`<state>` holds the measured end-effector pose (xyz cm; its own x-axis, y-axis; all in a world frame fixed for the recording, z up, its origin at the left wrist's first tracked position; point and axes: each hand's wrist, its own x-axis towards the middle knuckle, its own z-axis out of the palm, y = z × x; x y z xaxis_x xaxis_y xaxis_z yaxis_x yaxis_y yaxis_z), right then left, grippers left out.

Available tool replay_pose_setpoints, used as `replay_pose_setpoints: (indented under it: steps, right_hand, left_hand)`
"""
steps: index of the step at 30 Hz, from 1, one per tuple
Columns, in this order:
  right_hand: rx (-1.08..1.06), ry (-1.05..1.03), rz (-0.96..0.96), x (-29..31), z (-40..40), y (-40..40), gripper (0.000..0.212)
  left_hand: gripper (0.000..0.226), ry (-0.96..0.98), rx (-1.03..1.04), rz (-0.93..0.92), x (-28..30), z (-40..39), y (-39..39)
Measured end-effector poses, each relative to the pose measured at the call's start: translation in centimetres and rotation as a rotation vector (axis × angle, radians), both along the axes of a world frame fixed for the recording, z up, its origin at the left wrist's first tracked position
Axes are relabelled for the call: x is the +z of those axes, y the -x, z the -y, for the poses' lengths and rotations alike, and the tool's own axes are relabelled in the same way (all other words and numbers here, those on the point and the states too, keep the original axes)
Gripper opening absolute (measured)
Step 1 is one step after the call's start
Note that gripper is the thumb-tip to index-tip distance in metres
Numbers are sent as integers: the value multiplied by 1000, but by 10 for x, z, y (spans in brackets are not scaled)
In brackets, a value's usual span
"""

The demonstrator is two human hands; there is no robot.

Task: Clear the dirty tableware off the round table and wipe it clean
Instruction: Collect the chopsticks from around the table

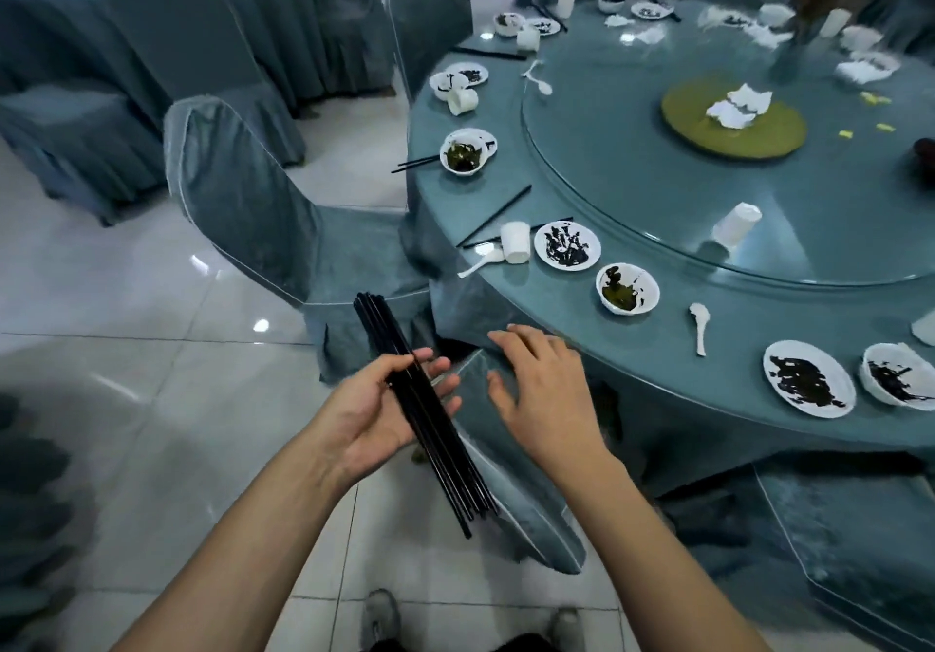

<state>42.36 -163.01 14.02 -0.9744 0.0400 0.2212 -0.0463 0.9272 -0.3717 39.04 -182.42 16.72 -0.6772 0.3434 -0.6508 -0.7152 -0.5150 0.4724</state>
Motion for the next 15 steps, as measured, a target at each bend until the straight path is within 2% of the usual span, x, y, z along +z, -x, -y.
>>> replay_pose_setpoints:
  steps: [7, 15]
  right_hand:
    - [-110, 10, 53, -12, 68, 26, 37]
    - [-201, -1, 94, -27, 81, 90, 35]
  left_hand:
    - [24, -24, -105, 20, 2, 72, 38]
    - [24, 29, -189, 36, -9, 86, 121]
